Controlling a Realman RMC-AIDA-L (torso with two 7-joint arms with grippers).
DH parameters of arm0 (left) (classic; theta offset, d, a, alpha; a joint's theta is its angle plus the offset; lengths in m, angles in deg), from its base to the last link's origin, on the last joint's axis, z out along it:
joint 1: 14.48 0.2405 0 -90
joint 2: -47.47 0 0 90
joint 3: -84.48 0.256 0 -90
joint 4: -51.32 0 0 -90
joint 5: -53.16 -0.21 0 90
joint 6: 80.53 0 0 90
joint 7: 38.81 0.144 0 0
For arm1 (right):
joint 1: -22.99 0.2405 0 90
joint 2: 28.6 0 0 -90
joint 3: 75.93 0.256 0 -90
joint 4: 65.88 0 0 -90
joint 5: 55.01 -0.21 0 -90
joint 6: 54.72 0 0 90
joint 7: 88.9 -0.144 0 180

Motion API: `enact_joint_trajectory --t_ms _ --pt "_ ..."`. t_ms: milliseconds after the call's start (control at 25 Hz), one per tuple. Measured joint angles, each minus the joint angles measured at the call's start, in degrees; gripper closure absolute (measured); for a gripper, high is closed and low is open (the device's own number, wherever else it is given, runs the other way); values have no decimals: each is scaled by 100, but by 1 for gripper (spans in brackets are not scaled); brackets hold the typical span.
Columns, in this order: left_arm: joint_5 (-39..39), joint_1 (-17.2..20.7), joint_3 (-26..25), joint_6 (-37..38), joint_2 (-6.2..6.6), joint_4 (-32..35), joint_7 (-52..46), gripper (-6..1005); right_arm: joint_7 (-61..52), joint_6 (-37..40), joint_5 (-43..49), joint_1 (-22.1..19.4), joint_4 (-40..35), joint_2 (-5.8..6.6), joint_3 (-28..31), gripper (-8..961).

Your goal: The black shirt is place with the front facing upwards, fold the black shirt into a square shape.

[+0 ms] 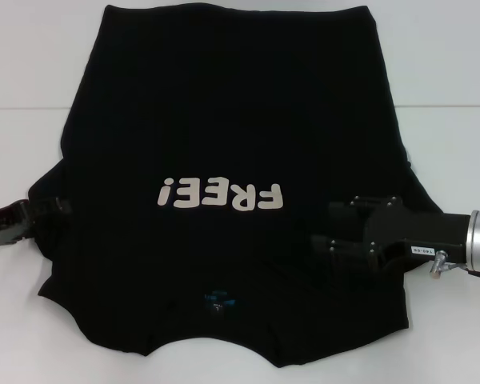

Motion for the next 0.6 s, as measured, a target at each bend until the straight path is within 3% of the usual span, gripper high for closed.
enact_joint_trajectory --t_ms 600 --pt "-91 -69 67 -74 1 -2 -155 122 2 8 0 0 -23 0 0 263"
